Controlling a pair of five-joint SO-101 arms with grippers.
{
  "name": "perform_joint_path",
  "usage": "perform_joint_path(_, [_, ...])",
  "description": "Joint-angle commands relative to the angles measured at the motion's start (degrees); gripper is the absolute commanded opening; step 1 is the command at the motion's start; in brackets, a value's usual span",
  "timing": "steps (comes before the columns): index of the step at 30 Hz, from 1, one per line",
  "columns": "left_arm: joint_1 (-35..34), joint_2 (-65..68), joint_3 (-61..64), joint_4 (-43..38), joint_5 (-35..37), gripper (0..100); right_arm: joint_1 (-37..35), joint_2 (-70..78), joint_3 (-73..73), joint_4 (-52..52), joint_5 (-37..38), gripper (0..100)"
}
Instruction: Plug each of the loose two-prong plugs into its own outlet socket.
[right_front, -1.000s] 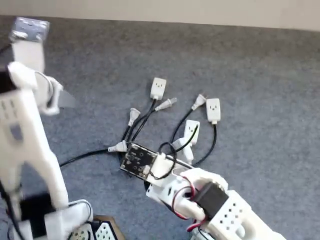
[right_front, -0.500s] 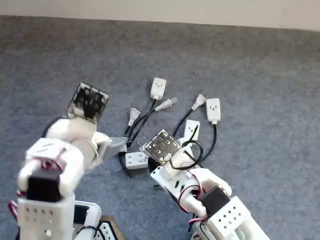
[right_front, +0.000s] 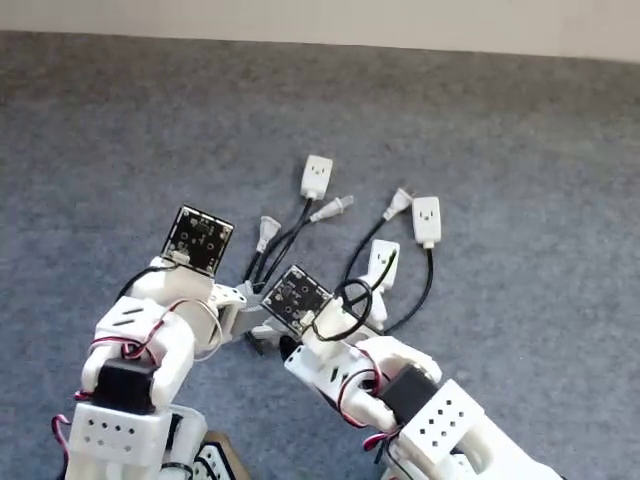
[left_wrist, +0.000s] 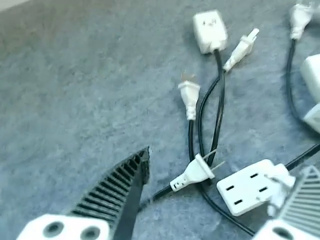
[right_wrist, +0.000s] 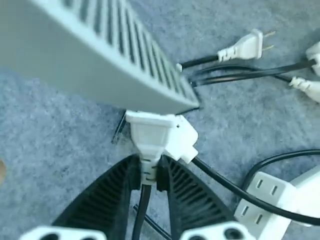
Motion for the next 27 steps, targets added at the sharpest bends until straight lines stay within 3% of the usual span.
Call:
perform_joint_path(1, [-0.84,-0.22,2.24,-2.64,0.26,43,-0.13,0.48,-7.87,2.86,1.05,0.6])
perform_joint_path(14, [-0.40,-0.22,3.56,-3.52,0.26,43,-0.22,0.57,-25.71,15.78,2.46,0.6])
perform_joint_path(27, [1.36,-0.22,3.56,-3.43,0.26,41,-0.04,0.75,-27.56,16.04,4.13,0.6])
